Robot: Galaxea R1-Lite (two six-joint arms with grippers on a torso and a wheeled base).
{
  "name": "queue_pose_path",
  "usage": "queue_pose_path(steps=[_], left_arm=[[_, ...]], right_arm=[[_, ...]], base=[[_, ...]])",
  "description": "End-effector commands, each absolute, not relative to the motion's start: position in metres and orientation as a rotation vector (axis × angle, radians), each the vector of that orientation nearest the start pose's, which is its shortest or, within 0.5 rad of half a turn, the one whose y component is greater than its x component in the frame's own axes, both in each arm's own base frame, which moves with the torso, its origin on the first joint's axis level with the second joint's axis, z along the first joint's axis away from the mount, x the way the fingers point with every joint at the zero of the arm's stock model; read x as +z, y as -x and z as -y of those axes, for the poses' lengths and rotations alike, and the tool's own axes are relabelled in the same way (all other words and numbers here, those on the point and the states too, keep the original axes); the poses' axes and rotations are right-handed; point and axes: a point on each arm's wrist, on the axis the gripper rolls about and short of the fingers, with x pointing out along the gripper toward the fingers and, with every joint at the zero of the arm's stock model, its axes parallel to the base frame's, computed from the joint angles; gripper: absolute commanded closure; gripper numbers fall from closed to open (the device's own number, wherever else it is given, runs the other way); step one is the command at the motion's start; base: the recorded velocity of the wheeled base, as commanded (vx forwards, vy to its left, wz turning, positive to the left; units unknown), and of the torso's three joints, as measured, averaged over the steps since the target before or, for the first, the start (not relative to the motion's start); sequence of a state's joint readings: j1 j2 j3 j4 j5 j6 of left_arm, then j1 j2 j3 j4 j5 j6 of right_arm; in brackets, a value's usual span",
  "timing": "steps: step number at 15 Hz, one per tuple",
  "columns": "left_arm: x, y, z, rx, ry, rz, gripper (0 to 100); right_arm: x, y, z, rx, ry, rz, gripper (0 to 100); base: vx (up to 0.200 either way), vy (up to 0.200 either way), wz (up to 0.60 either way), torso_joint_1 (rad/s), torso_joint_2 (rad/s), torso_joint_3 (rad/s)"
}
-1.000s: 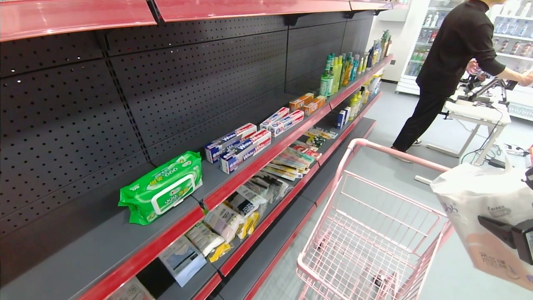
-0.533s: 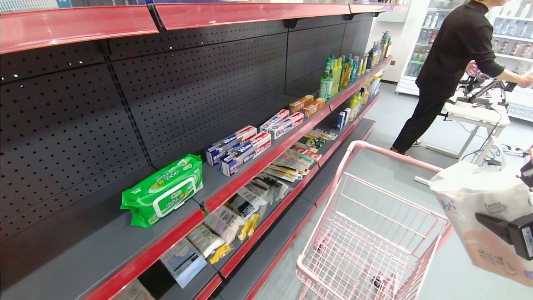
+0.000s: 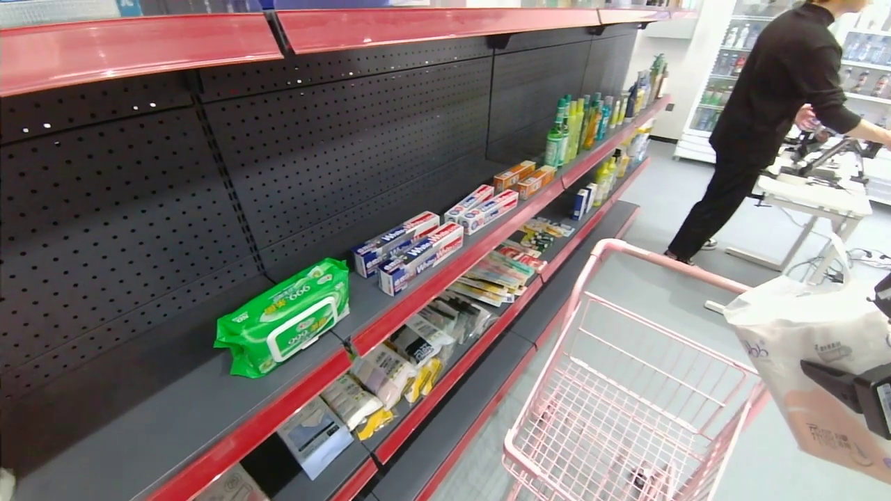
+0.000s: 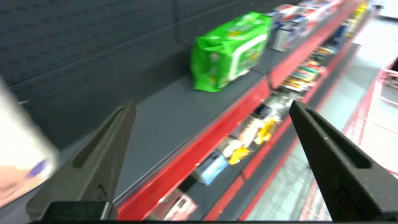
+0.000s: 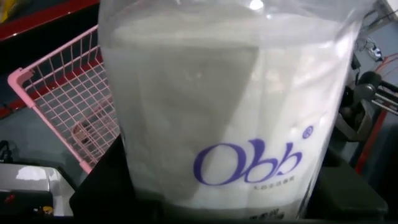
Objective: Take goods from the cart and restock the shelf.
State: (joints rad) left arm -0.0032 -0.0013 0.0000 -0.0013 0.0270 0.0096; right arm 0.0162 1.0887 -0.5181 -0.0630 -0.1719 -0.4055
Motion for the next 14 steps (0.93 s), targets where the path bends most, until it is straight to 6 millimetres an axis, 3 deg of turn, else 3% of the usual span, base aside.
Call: queue_pose_path(steps=[1, 14], left_arm=[[0.0756, 0.0228, -0.0007, 0.025, -0.009, 0.001, 0], [0.0756, 0.0228, -0.0007, 0.026, -0.009, 0.001, 0]], right_arm=[[0.1843, -0.1382, 0.0014, -0.043, 0.443, -0.534, 100], [0.1815, -0.1370, 0.0015, -0.041, 0.445, -0.544, 100]], base=[[0.000, 0.000, 0.60, 0.002, 0.00, -0.002], [0.000, 0.000, 0.60, 0.003, 0.00, 0.000]])
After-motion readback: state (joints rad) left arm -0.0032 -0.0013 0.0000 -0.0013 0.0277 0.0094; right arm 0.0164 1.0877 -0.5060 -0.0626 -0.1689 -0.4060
